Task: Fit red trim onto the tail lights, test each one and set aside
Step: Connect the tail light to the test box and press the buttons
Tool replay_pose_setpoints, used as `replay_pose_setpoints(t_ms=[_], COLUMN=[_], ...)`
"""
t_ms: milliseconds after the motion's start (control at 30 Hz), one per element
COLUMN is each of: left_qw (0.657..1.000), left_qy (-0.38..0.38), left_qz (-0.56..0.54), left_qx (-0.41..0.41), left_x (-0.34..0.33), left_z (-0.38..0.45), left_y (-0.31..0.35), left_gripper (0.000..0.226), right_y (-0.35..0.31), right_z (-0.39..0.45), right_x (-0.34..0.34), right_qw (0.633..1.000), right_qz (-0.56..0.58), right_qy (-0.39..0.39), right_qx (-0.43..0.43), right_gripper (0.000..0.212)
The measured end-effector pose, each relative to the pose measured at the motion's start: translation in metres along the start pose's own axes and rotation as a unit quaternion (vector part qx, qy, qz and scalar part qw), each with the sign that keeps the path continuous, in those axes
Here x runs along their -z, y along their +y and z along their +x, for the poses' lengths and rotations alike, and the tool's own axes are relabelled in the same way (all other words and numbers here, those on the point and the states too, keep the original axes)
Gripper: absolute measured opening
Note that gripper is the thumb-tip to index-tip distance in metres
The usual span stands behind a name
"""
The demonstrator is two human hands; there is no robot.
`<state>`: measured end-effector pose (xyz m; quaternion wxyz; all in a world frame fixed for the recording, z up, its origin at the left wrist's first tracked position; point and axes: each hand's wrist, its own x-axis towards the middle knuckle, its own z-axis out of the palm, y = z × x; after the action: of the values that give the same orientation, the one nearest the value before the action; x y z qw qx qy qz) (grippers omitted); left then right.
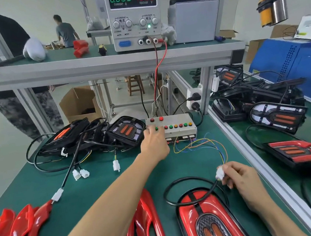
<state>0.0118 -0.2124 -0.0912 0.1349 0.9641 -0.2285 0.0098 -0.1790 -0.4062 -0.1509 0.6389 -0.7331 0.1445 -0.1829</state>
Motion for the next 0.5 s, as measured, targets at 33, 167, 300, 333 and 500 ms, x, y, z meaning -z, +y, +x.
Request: replay_pose_setpoints(t_ms=[33,167,300,333,500], left_qw=[1.000,0.998,0.999,0.999,0.998], left_qy=[0.000,0.013,0.013,0.013,-0.002], left_qz=[0.017,0.036,0.043,0.042,0.064], left_qx=[0.010,0.042,0.029,0.027,0.024], left_x=[-0.003,-0.013,-0.016,-0.016,-0.014], left_z=[0.003,0.008,0.008,0.008,0.010], left_y=[0.001,0.001,-0.001,-0.002,0.002], left_gripper=[0.055,0.060,0.059,0.059,0.052], right_y=[0.000,0.003,0.005,0.006,0.008], right_z=[-0.001,0.000,0.001,0.001,0.002], right_x=[0.000,0.001,0.001,0.001,0.001], right_qw=[1.000,1.000,0.999,0.999,1.000], right_qz=[-0.004,-0.014,-0.020,-0.020,-0.020], right_qy=[-0.003,-0.012,-0.017,-0.016,-0.011], right_qx=[0.004,0.014,0.019,0.019,0.014], right_gripper=[0.032,0.030,0.029,0.028,0.027])
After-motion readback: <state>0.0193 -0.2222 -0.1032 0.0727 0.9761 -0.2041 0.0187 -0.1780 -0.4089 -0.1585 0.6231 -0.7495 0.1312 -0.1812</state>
